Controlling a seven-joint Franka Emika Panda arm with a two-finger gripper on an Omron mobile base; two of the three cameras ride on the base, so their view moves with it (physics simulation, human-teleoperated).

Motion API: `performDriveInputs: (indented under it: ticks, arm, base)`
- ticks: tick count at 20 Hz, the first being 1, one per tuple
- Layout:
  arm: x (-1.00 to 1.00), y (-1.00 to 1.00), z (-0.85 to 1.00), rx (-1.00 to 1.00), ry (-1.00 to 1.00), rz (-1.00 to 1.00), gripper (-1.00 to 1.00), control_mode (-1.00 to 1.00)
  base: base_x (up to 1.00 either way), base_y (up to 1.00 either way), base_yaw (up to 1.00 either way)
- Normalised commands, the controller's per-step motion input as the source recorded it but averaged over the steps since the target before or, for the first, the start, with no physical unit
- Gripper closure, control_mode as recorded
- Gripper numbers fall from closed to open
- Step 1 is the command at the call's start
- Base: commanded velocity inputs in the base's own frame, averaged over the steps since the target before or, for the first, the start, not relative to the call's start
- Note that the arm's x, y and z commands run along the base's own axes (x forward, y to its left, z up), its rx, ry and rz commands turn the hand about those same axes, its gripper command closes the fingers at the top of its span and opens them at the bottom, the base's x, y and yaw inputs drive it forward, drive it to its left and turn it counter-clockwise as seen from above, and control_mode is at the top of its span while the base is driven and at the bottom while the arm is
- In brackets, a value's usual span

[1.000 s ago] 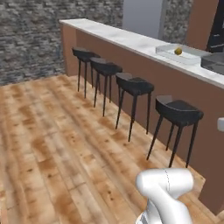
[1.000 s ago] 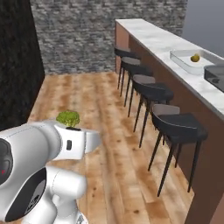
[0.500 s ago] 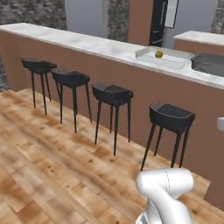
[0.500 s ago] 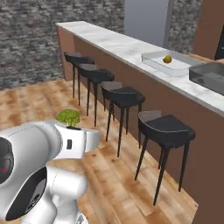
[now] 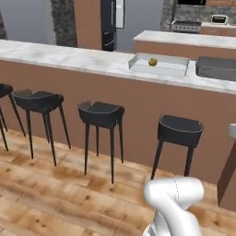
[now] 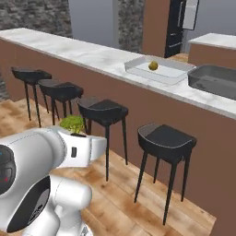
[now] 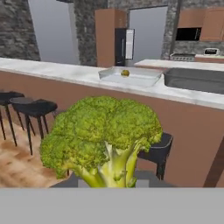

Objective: Place the cold items (broccoli and squash) from the fridge in one tupperware on the dining counter. Place the warm items (hot dog and kebab skewer) in the stove area in another tupperware.

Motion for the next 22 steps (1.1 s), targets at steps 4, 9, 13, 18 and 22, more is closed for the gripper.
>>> performDriveInputs:
  ticks: [4, 9, 13, 18, 22]
  arm:
    - [0.0, 0.0, 0.0, 0.0, 0.0, 0.0, 1.0, 1.0]
    - [0.0, 0.0, 0.0, 0.0, 0.0, 0.0, 1.0, 1.0]
    - [0.0, 0.0, 0.0, 0.0, 0.0, 0.0, 1.0, 1.0]
    - [0.0, 0.0, 0.0, 0.0, 0.0, 0.0, 1.0, 1.0]
    - [0.0, 0.0, 0.0, 0.0, 0.0, 0.0, 1.0, 1.0]
  base:
    - [0.94, 0.99, -0.53]
    - [0.97, 0.87, -0.53]
    - [1.0, 0.6, -0.38]
    - [1.0, 0.56, -0.38]
    - [1.0, 0.29, -0.38]
